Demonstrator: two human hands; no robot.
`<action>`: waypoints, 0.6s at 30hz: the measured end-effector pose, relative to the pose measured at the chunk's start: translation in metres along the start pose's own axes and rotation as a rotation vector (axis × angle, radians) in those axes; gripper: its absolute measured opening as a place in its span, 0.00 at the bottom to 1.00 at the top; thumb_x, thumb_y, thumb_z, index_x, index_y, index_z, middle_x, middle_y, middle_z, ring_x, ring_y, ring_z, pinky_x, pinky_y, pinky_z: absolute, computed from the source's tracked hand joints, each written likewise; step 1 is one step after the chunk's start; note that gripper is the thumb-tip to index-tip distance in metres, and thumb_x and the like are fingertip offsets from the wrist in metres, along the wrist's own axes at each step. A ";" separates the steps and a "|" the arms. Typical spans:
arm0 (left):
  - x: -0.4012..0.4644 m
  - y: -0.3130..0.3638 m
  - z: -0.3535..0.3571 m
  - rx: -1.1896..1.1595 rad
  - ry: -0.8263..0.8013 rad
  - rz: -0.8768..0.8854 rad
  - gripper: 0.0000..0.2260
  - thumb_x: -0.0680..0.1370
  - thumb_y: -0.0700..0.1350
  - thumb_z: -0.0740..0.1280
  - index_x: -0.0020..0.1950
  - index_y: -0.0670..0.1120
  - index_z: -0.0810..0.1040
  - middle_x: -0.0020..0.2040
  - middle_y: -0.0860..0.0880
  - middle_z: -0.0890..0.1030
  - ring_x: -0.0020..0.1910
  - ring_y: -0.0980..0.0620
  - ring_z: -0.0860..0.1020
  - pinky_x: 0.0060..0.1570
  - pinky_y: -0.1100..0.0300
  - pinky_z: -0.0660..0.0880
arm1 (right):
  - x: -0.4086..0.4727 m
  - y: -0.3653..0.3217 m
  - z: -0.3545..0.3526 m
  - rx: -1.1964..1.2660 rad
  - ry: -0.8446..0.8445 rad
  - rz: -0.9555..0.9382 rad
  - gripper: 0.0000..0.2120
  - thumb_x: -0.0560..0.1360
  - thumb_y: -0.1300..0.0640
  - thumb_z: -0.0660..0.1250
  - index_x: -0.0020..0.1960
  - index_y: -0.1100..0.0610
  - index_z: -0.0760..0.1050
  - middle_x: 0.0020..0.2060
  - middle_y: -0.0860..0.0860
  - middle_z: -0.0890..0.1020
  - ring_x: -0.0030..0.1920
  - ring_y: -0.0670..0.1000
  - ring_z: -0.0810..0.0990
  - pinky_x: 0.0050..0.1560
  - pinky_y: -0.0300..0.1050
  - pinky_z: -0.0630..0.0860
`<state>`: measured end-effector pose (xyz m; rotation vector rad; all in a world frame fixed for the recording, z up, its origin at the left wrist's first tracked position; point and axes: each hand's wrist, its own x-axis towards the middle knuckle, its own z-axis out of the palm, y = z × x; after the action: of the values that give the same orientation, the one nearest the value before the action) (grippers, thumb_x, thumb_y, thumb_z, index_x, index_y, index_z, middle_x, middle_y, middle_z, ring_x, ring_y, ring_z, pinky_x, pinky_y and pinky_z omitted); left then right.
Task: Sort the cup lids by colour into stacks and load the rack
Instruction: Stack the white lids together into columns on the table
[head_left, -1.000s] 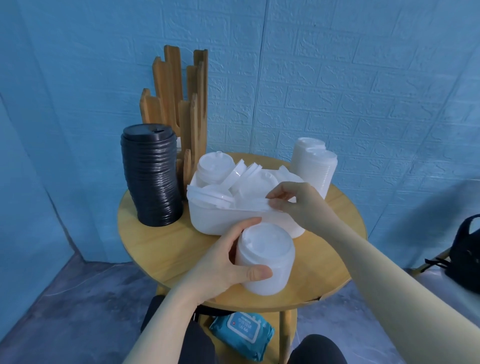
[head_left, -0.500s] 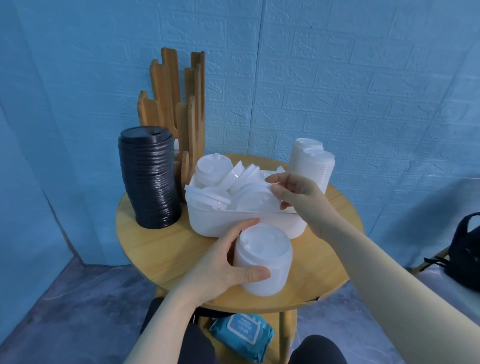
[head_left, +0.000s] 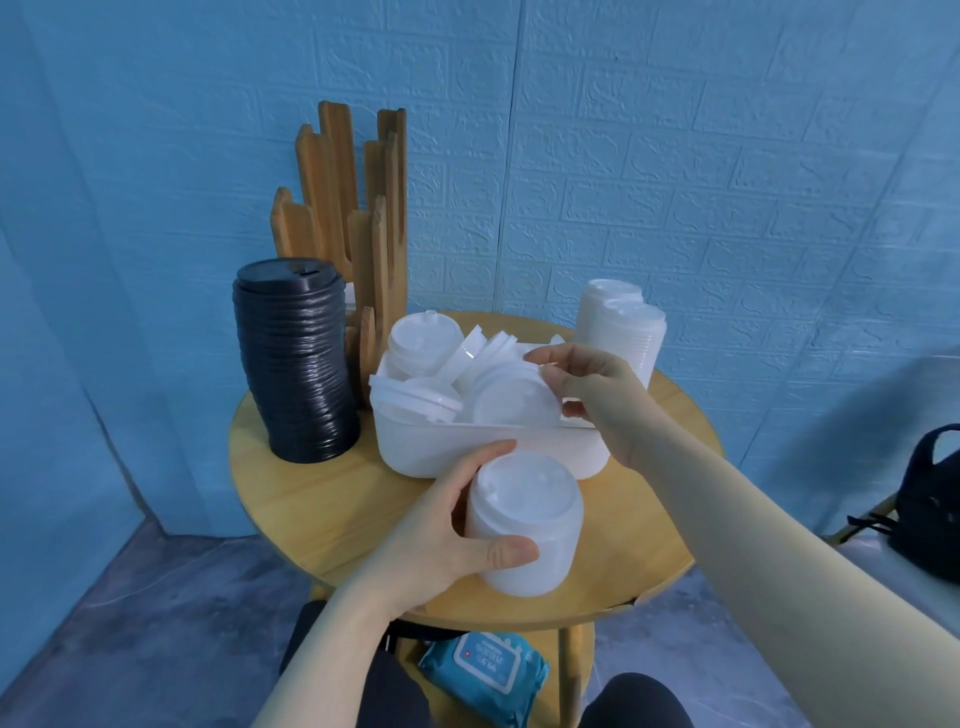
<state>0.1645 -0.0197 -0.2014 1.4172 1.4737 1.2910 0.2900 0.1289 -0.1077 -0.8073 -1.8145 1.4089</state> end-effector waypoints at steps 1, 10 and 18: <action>0.000 0.000 0.000 0.000 0.000 0.000 0.40 0.60 0.60 0.80 0.69 0.67 0.67 0.64 0.68 0.75 0.67 0.64 0.72 0.70 0.57 0.70 | 0.003 -0.001 0.000 0.035 0.027 0.039 0.11 0.80 0.65 0.63 0.45 0.52 0.79 0.39 0.51 0.75 0.37 0.48 0.71 0.39 0.39 0.68; -0.001 0.001 0.001 -0.016 0.012 0.014 0.41 0.60 0.61 0.80 0.69 0.68 0.67 0.67 0.66 0.73 0.69 0.63 0.71 0.72 0.52 0.68 | 0.001 -0.006 -0.015 0.353 0.107 0.151 0.10 0.81 0.62 0.61 0.47 0.51 0.77 0.36 0.48 0.78 0.33 0.47 0.73 0.31 0.38 0.70; -0.001 0.004 0.001 -0.010 -0.006 0.072 0.52 0.66 0.54 0.81 0.75 0.73 0.46 0.75 0.70 0.59 0.72 0.72 0.60 0.67 0.74 0.63 | -0.054 0.013 -0.025 0.341 0.081 0.124 0.09 0.79 0.65 0.62 0.50 0.56 0.80 0.34 0.53 0.79 0.27 0.49 0.72 0.24 0.38 0.72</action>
<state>0.1672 -0.0212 -0.1980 1.4786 1.4218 1.3354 0.3413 0.1016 -0.1238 -0.7943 -1.4306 1.6817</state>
